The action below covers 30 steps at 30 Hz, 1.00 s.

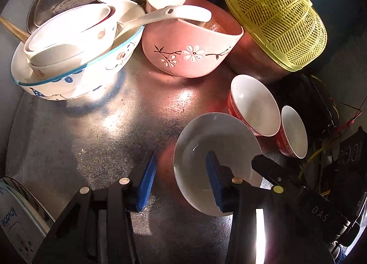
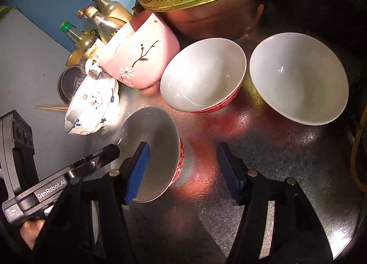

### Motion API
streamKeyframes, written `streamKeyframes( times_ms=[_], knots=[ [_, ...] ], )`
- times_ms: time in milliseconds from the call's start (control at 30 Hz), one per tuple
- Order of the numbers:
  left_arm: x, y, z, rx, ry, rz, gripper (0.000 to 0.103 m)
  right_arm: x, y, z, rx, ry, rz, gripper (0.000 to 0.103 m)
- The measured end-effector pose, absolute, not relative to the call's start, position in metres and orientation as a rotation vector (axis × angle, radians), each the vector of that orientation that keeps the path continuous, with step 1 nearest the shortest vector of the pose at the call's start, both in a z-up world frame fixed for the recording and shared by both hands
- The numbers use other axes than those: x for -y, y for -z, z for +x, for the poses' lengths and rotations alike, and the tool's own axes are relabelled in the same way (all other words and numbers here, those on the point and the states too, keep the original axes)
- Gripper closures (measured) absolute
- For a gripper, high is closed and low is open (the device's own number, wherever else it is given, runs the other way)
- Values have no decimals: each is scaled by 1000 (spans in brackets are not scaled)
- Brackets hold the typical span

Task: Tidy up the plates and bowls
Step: 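Close the left tool on the rim of the white bowl, then lift the bowl with the left tool and carry it to the plate stack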

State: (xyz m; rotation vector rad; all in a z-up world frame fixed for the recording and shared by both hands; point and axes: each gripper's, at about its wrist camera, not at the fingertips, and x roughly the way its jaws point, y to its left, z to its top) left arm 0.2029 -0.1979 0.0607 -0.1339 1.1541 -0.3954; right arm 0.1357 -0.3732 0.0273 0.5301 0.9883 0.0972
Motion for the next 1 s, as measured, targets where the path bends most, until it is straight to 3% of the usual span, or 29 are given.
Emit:
streamKeyframes(
  times_ms=[233,367,600,1000],
  knots=[
    [200,-38,214,-1207,388,-147,80,363,-11,148,-1038,-113,514,78],
    [202,-31,216,-1216,419,-155,97,358,-6,152,-1053,-125,501,85],
    [208,-39,216,-1200,431,-148,98,355,-7,153,-1055,-119,474,91],
    [198,-76,198,-1135,449,-130,98,347,-38,138,-1010,-120,442,91]
  ],
)
